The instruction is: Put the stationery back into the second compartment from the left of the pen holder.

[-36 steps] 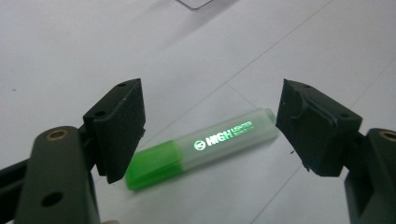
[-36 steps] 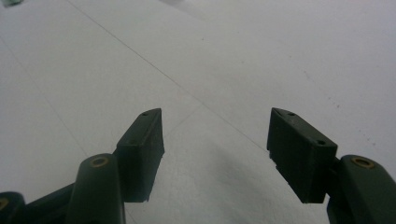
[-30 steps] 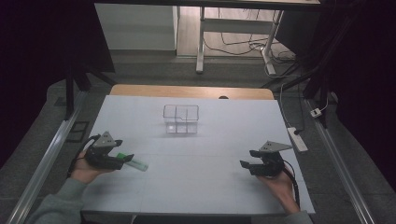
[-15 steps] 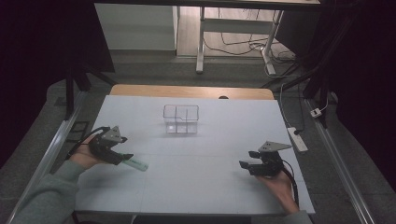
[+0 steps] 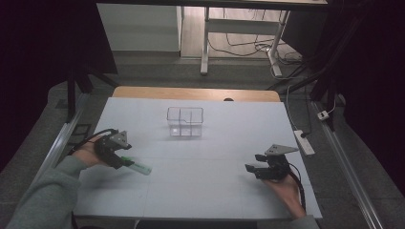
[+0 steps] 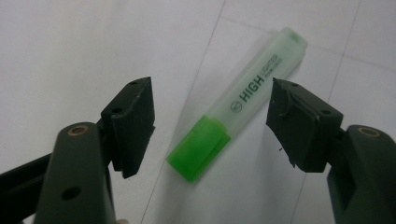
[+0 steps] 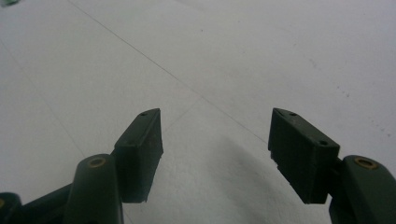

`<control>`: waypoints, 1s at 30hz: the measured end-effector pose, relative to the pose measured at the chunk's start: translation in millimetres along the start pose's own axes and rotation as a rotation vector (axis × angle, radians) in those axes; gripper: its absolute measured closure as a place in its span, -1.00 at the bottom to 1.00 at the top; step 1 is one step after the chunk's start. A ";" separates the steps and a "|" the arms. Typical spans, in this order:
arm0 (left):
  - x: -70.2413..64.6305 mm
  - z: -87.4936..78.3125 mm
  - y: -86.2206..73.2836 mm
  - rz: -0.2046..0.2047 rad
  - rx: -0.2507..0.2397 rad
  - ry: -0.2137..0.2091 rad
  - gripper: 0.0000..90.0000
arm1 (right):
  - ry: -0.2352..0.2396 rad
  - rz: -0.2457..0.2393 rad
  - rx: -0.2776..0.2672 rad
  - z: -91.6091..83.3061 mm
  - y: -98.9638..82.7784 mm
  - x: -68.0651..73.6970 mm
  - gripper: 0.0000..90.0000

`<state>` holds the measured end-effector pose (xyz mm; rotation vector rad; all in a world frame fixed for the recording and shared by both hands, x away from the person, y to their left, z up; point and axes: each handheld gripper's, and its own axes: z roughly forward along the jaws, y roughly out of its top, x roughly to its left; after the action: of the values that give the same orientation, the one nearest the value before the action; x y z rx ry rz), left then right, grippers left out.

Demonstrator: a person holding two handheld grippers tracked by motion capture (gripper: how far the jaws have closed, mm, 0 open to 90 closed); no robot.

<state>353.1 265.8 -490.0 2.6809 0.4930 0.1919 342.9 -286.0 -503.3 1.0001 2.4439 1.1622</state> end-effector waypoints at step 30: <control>10.4 28.5 -1.9 0.150 0.109 -0.144 0.05 | 0.010 0.011 0.028 5.1 -2.2 -2.0 -0.22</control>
<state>368.0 260.7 -516.1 2.8140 0.2649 0.0137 345.8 -285.4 -508.4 1.0198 2.4724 1.1423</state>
